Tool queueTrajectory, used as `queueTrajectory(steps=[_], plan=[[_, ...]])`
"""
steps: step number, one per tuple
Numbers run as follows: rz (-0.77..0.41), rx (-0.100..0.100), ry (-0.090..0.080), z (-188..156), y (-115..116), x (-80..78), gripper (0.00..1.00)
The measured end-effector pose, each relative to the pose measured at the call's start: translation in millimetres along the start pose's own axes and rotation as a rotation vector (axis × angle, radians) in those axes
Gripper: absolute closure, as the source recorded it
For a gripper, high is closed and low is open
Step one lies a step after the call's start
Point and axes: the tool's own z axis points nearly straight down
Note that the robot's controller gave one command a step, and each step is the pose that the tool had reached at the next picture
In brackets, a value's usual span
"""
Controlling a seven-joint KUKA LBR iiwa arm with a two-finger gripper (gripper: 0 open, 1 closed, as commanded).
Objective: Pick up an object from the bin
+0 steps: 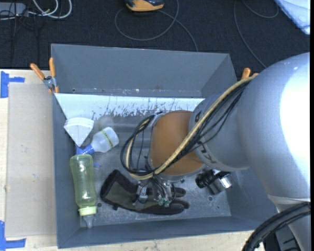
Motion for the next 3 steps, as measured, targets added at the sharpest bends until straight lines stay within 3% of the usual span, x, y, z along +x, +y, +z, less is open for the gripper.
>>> queueTrajectory(steps=[2, 3], plan=[[0.001, 0.004, 0.010, -13.1, -1.4, 3.0, 1.00], [0.001, 0.003, 0.007, -45.6, -1.5, 2.5, 1.00]])
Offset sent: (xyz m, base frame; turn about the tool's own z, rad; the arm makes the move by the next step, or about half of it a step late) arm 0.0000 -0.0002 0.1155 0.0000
